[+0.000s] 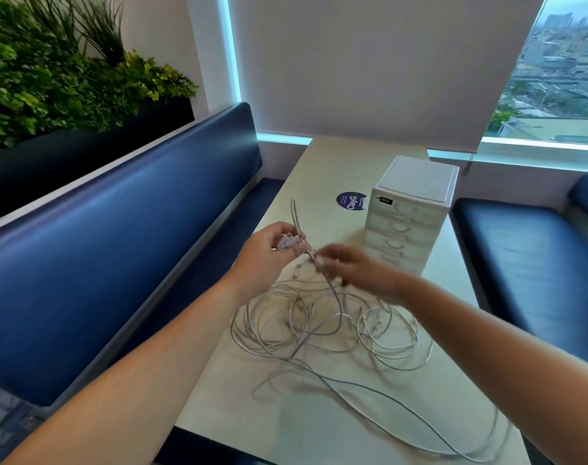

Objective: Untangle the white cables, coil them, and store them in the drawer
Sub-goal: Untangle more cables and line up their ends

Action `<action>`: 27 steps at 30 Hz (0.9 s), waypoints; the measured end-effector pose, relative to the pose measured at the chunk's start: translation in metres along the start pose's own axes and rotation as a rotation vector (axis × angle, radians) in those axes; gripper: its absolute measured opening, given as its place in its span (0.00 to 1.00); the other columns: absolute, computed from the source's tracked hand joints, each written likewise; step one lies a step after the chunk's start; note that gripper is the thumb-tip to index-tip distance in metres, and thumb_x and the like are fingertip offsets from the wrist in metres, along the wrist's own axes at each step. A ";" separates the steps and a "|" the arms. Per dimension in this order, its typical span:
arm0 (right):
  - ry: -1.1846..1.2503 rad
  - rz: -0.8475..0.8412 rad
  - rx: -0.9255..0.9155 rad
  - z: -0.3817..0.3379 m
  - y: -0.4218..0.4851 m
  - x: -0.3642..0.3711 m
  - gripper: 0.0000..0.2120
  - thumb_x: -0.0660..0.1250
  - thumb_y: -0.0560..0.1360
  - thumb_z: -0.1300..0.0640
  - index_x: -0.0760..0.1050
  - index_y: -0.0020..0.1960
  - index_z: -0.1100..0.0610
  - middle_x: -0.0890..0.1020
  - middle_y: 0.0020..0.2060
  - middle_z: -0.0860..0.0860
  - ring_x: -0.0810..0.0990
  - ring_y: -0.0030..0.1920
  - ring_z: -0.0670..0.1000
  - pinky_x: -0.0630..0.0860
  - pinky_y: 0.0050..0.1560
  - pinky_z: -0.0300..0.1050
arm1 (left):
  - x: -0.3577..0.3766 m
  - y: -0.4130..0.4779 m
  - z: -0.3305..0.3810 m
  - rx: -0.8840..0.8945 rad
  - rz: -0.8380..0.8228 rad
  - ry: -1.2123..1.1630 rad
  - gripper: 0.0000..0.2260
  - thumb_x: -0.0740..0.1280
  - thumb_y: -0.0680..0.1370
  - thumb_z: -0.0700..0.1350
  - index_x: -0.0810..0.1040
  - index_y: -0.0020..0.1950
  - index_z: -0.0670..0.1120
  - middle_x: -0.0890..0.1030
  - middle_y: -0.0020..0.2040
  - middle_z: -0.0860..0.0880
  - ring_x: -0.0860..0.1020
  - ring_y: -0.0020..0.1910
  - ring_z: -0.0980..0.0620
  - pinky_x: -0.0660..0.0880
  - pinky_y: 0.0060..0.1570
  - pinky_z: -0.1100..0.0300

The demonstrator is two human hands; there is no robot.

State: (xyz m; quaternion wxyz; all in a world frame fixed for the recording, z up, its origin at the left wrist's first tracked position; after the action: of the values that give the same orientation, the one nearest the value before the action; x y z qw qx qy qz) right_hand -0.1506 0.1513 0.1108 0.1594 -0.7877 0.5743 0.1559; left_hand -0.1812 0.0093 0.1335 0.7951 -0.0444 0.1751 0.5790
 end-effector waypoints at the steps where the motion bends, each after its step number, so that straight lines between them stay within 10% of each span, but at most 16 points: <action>1: -0.111 -0.088 0.025 0.015 -0.008 0.011 0.14 0.67 0.75 0.51 0.76 0.59 0.55 0.76 0.45 0.44 0.74 0.43 0.42 0.71 0.43 0.32 | -0.002 0.000 0.000 0.000 0.003 -0.017 0.04 0.72 0.77 0.44 0.79 0.49 0.47 0.84 0.47 0.48 0.80 0.44 0.58 0.75 0.50 0.62; 8: -0.742 -0.269 0.118 0.097 -0.011 0.029 0.11 0.65 0.76 0.62 0.79 0.58 0.57 0.77 0.47 0.47 0.74 0.49 0.48 0.70 0.50 0.40 | -0.005 -0.009 0.012 -0.004 -0.020 -0.011 0.02 0.68 0.79 0.43 0.78 0.51 0.48 0.85 0.47 0.50 0.79 0.40 0.65 0.73 0.47 0.68; 13: -0.735 0.045 0.129 0.088 0.002 -0.013 0.09 0.64 0.77 0.60 0.82 0.53 0.55 0.82 0.41 0.48 0.77 0.36 0.46 0.74 0.44 0.40 | -0.011 -0.019 0.013 -0.042 -0.028 -0.055 0.04 0.63 0.81 0.40 0.76 0.52 0.47 0.82 0.45 0.45 0.72 0.26 0.65 0.64 0.35 0.65; 21: -0.644 0.585 -0.017 0.059 0.001 -0.058 0.05 0.72 0.72 0.52 0.84 0.47 0.52 0.83 0.42 0.49 0.80 0.42 0.52 0.73 0.43 0.44 | -0.023 -0.031 0.011 -0.045 0.000 -0.049 0.07 0.64 0.81 0.40 0.77 0.57 0.43 0.81 0.44 0.46 0.73 0.27 0.66 0.65 0.36 0.67; 27: -0.724 0.223 0.084 0.105 0.006 0.001 0.07 0.70 0.73 0.55 0.83 0.51 0.52 0.84 0.48 0.49 0.81 0.50 0.52 0.74 0.50 0.41 | -0.030 -0.032 0.002 -0.061 0.037 -0.015 0.07 0.63 0.81 0.41 0.77 0.58 0.44 0.81 0.46 0.46 0.73 0.26 0.66 0.65 0.33 0.71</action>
State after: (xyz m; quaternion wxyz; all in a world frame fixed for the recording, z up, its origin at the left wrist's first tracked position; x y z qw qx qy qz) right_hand -0.1628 0.1942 0.0155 0.3662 -0.6069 0.5690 0.4169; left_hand -0.1590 -0.0276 0.1407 0.7837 -0.0610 0.1524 0.5991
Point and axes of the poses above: each hand's wrist, its own y-axis towards the middle knuckle, its own x-axis out of the palm, z = x × y, the point moved 8 cm from there along y, towards the middle knuckle
